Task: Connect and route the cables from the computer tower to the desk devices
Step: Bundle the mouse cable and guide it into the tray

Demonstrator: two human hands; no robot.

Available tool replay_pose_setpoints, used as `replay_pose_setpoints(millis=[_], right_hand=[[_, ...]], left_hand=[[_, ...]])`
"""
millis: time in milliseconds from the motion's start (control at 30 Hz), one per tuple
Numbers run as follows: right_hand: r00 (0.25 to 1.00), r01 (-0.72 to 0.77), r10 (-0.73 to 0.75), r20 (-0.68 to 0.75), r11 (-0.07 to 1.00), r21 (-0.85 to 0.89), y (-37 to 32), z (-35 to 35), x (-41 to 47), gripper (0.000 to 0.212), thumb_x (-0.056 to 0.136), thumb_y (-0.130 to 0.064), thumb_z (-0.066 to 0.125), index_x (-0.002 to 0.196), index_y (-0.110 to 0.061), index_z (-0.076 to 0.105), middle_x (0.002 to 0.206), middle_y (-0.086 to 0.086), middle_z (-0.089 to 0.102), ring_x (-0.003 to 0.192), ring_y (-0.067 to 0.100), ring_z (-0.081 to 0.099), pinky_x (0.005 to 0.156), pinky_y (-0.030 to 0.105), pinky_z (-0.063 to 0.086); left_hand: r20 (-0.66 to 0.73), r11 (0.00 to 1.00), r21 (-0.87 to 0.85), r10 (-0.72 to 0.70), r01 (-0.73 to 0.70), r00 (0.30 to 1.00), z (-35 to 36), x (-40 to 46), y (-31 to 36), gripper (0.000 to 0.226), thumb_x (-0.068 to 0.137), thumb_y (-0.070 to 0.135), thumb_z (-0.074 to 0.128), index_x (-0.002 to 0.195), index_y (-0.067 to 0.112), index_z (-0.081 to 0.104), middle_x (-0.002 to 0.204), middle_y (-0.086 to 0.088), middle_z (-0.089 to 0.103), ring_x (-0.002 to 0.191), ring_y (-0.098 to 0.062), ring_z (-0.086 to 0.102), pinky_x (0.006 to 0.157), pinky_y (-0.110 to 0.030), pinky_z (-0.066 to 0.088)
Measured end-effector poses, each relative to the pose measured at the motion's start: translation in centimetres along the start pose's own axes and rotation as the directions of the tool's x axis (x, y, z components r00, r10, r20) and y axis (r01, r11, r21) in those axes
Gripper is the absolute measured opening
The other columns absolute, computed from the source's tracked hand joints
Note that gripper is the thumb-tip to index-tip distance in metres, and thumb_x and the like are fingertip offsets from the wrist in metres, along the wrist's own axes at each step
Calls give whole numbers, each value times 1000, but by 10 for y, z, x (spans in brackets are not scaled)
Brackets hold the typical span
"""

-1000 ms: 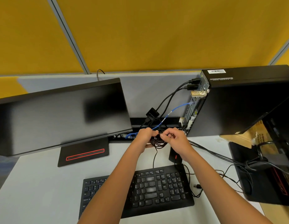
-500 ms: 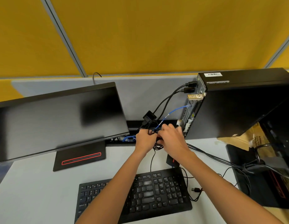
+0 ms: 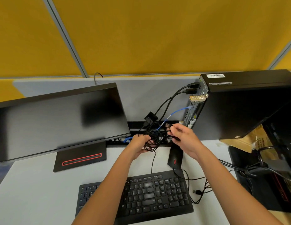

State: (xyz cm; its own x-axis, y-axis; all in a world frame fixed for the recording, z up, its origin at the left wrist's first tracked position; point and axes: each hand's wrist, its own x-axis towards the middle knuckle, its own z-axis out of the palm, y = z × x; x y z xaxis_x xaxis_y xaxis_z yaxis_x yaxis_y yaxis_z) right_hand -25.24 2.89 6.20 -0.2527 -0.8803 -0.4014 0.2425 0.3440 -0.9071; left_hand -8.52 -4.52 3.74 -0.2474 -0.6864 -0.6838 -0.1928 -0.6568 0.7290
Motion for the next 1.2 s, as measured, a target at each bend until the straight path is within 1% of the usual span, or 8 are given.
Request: replay_pose_setpoints(millis=[200,367,500,667,833,1000,1100,1200], right_hand=[[996,85,-81,-25,937,340,-15,17,7,20,103,-22,41,89,-13,53,74,-2,51,66,7,43,64,22,36],[938,301,-279,-208,950,82,-3,18,7,20,103,-20,43,87,-12,52,69,-3,52,62,8,42,65,22,39],[901,363,-266,-343,895,260,-19,8,-1,21,103,-15,42,86,-11,55,74,2,61,63,9,47,65,21,42],[867,465,-300,-398,774,429,-47,-28,-14,9,98,-11,50,96,-10,59,90,4,71,70,5,58,76,16,52],[911,319,-193,-365,891,323,-37,-28,-10,10,100,-17,48,93,-13,52,75,3,68,52,3,47,52,14,43],[963,196,-135,-232,944,265,-25,-10,-6,21,104,-24,40,86,-12,43,65,0,39,49,4,35,44,16,30],[991,79,-45,-124,956,284,-19,-1,-1,20,103,-23,41,89,-11,47,73,0,45,55,5,36,50,17,34],[999,-3,15,-49,975,224,-10,8,7,18,103,-15,42,95,-9,56,81,1,48,64,8,39,60,20,36]], left_hand=[[295,866,-500,167,3,941,7,-4,8,15,96,7,44,90,6,57,67,-3,55,69,-15,62,77,-28,49],[293,964,-241,185,-115,938,-1,0,3,28,87,35,65,66,21,53,54,6,34,54,-9,34,69,-22,39],[195,964,175,164,-199,967,-17,1,2,21,81,32,75,86,13,69,83,-3,72,83,-13,65,88,-29,47],[-6,969,184,172,-168,985,-42,5,-15,13,87,18,69,95,8,69,94,-7,72,91,-15,66,103,-36,45],[-89,914,167,386,-368,918,-26,-1,-13,25,99,1,44,118,9,57,100,-3,63,86,-8,61,71,-13,54],[-7,806,331,522,-490,853,-4,-7,-3,43,91,-14,33,106,11,65,98,2,61,88,-6,57,68,-7,45],[-59,844,247,504,-476,862,4,0,11,40,75,-18,34,82,1,68,76,-4,64,74,-15,56,67,-22,45],[-77,851,340,450,-401,890,12,10,22,23,80,9,40,68,12,59,71,-3,58,73,-23,52,68,-36,43]])
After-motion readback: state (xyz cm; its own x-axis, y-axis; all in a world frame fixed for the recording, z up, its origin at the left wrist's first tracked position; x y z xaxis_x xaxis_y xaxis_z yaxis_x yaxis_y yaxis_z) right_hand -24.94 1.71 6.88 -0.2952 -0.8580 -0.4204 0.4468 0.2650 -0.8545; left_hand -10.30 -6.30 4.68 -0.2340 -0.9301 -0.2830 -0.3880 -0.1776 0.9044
